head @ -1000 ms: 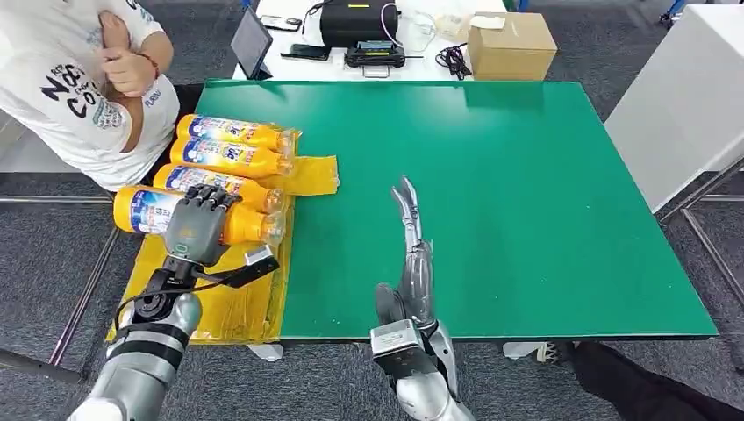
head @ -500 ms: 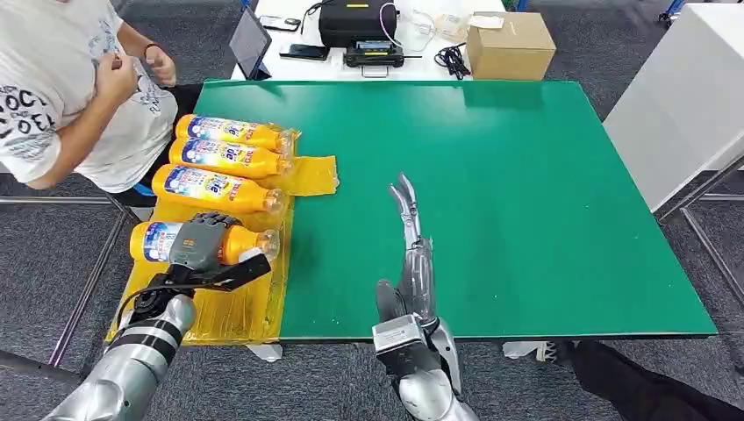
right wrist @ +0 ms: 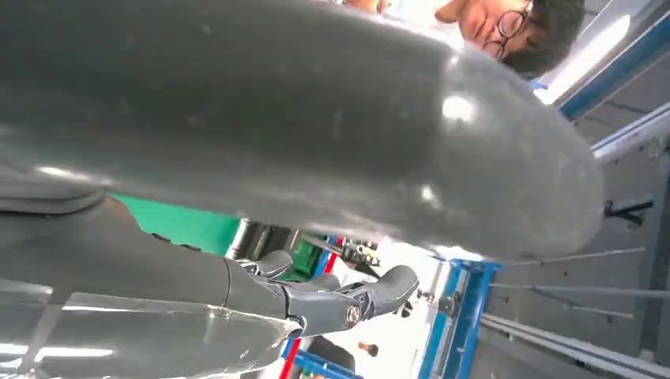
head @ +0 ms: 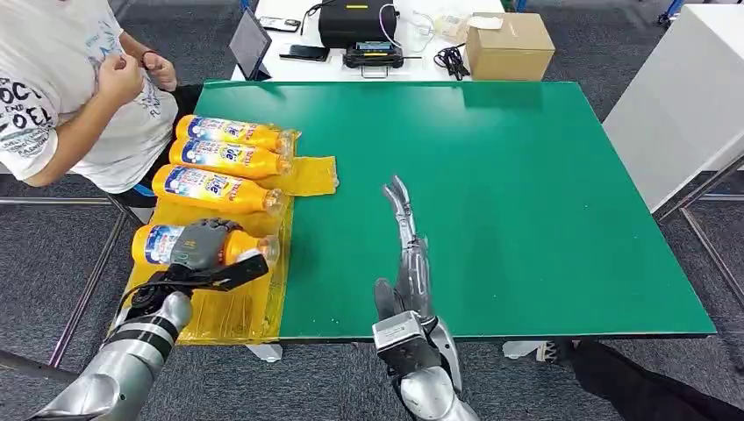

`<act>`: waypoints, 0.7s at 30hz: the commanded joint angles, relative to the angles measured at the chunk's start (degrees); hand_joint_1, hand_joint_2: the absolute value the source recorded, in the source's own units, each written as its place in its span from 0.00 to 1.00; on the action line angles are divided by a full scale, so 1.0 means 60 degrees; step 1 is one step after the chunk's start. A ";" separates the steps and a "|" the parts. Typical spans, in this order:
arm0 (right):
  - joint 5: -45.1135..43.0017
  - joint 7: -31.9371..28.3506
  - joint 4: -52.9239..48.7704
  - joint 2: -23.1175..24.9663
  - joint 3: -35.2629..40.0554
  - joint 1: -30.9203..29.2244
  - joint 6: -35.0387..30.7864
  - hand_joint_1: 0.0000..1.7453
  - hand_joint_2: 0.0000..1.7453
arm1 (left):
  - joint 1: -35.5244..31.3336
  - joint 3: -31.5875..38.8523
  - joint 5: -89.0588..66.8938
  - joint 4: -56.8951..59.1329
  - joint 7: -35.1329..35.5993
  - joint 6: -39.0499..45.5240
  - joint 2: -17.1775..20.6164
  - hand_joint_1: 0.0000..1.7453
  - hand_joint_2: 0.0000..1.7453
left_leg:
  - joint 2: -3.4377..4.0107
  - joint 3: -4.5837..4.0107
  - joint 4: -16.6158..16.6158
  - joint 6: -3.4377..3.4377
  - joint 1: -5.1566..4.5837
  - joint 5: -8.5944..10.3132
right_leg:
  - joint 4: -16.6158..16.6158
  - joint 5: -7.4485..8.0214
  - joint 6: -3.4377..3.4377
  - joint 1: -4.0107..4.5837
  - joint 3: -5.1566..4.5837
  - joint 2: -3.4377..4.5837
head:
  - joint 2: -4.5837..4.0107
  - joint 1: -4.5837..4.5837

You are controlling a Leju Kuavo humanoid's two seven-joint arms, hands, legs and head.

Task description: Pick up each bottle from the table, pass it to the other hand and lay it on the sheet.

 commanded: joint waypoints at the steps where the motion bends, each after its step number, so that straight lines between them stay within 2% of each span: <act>1: 0.0406 0.0100 0.0719 -0.0180 -0.0171 -0.0258 0.0078 0.00 0.00 | -0.0166 -0.1395 -0.0925 0.1612 0.0617 -0.0900 0.0326 0.00 1.00 | 0.0016 0.0048 -0.0015 -0.0011 0.0007 -0.0011 | -0.0019 -0.0005 -0.0015 0.0008 0.0046 0.0011 | 0.0000 0.0000; 8: 0.0431 0.0093 0.0767 -0.0159 -0.0136 -0.0266 0.0065 0.00 0.00 | -0.0205 -0.1389 -0.0886 0.1621 0.0564 -0.0934 0.0371 0.00 1.00 | 0.0032 0.0120 -0.0025 -0.0023 0.0004 -0.0022 | -0.0022 -0.0003 -0.0026 0.0004 0.0114 0.0034 | 0.0000 0.0000; 9: 0.0371 0.0140 0.0789 -0.0154 -0.0122 -0.0268 0.0156 0.00 0.00 | -0.0210 -0.1273 -0.0690 0.1650 0.0470 -0.1190 0.0349 0.00 0.00 | 0.0029 0.0121 -0.0025 -0.0022 0.0005 -0.0021 | -0.0023 -0.0002 -0.0027 0.0006 0.0114 0.0030 | 0.0000 0.0004; 11: 0.0303 0.0128 0.0886 -0.0107 -0.0116 -0.0278 0.0153 0.00 0.00 | -0.0119 -0.0867 0.0035 0.1604 0.0025 -0.1754 0.0294 0.00 0.00 | 0.0015 0.0126 -0.0023 -0.0016 -0.0003 -0.0019 | -0.0014 -0.0007 -0.0020 -0.0003 0.0116 0.0014 | 0.0000 0.0000; 16: 0.0064 0.0090 0.1146 -0.0070 -0.0188 -0.0394 0.0280 0.00 0.00 | 0.0005 -0.0683 0.0803 0.1570 -0.0391 -0.2570 0.0408 0.00 0.00 | 0.0025 0.0154 -0.0028 -0.0021 0.0003 -0.0023 | -0.0024 -0.0007 -0.0025 0.0004 0.0149 0.0027 | 0.0000 -0.0004; 18: 0.0101 0.0074 0.1289 -0.0057 -0.0177 -0.0456 0.0241 0.00 0.00 | 0.0004 -0.1085 0.0639 0.1616 -0.0261 -0.2828 0.0593 0.00 0.00 | 0.0018 0.0163 -0.0032 -0.0022 0.0005 -0.0021 | -0.0029 -0.0006 -0.0028 0.0006 0.0162 0.0027 | 0.0000 0.0000; 19: 0.0322 0.0047 0.1363 -0.0024 -0.0200 -0.0473 -0.0046 0.00 0.00 | -0.0021 -0.1204 0.0650 0.1706 -0.0206 -0.3035 0.0649 0.00 1.00 | 0.0008 0.0164 -0.0028 -0.0020 0.0004 -0.0021 | -0.0024 -0.0008 -0.0027 0.0005 0.0166 0.0020 | 0.0000 -0.0004; 20: 0.0144 0.0091 0.1453 0.0035 -0.0234 -0.0499 0.0005 0.00 1.00 | 0.0020 -0.0982 0.1034 0.1771 -0.0308 -0.3321 0.0655 0.00 1.00 | -0.0012 0.0160 -0.0024 -0.0017 -0.0001 -0.0018 | -0.0016 -0.0011 -0.0024 0.0000 0.0166 0.0007 | 0.0000 0.0000; 21: 0.0148 0.0091 0.1501 0.0029 -0.0210 -0.0530 -0.0003 0.00 1.00 | 0.0053 -0.0977 0.1135 0.1789 -0.0362 -0.3450 0.0677 0.00 1.00 | 0.0006 0.0174 -0.0032 -0.0023 0.0006 -0.0018 | -0.0028 -0.0004 -0.0032 0.0007 0.0177 0.0025 | 0.0000 0.0000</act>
